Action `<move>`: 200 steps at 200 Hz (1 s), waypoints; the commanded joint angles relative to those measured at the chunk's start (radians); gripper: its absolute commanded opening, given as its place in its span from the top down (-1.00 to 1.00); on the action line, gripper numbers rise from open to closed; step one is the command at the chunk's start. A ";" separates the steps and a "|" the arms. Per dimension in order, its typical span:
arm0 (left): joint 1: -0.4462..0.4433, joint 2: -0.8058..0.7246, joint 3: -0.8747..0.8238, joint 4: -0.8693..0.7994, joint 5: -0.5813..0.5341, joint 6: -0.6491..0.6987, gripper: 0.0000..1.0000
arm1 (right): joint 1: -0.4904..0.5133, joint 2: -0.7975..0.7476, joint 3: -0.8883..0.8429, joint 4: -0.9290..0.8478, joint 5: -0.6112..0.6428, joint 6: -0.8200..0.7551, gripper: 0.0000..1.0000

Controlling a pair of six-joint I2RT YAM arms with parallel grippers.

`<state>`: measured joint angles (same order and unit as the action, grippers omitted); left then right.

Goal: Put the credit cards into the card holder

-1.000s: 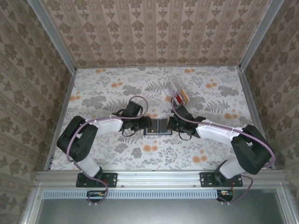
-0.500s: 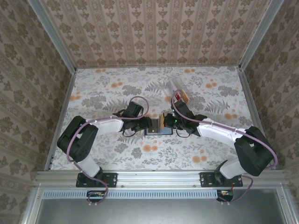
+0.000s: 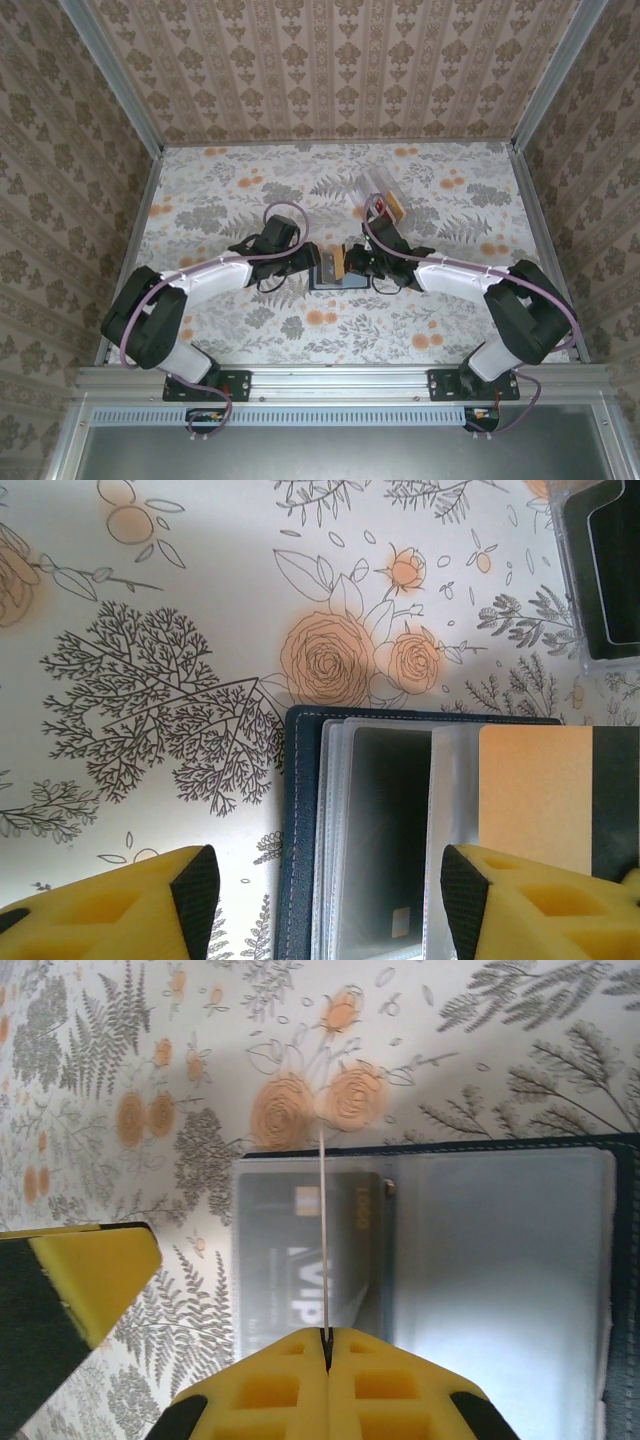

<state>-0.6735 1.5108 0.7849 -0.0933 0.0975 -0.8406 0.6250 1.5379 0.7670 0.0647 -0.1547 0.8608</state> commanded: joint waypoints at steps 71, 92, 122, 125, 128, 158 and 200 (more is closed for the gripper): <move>-0.011 0.147 0.053 0.034 0.103 0.038 -0.14 | -0.054 -0.033 -0.101 0.127 -0.064 0.079 1.00; -0.011 0.167 0.054 0.026 0.096 0.036 -0.07 | -0.053 -0.014 -0.106 0.155 -0.082 0.088 1.00; -0.012 0.189 0.057 0.021 0.099 0.032 0.00 | -0.054 -0.008 -0.127 0.156 -0.062 0.104 1.00; -0.012 0.189 0.057 0.020 0.098 0.031 0.00 | -0.056 -0.009 -0.129 0.158 -0.062 0.105 1.00; -0.012 0.190 0.057 0.019 0.096 0.031 0.01 | -0.056 -0.011 -0.132 0.161 -0.063 0.106 1.00; -0.012 0.199 0.061 -0.006 0.081 0.032 0.02 | -0.061 -0.048 -0.152 0.153 -0.049 0.102 1.00; -0.015 0.138 0.048 -0.006 0.048 0.038 0.00 | -0.073 -0.030 -0.169 0.191 -0.082 0.105 1.00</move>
<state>-0.6796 1.6737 0.8322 -0.0753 0.1722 -0.8150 0.5594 1.5105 0.6109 0.2089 -0.2127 0.9478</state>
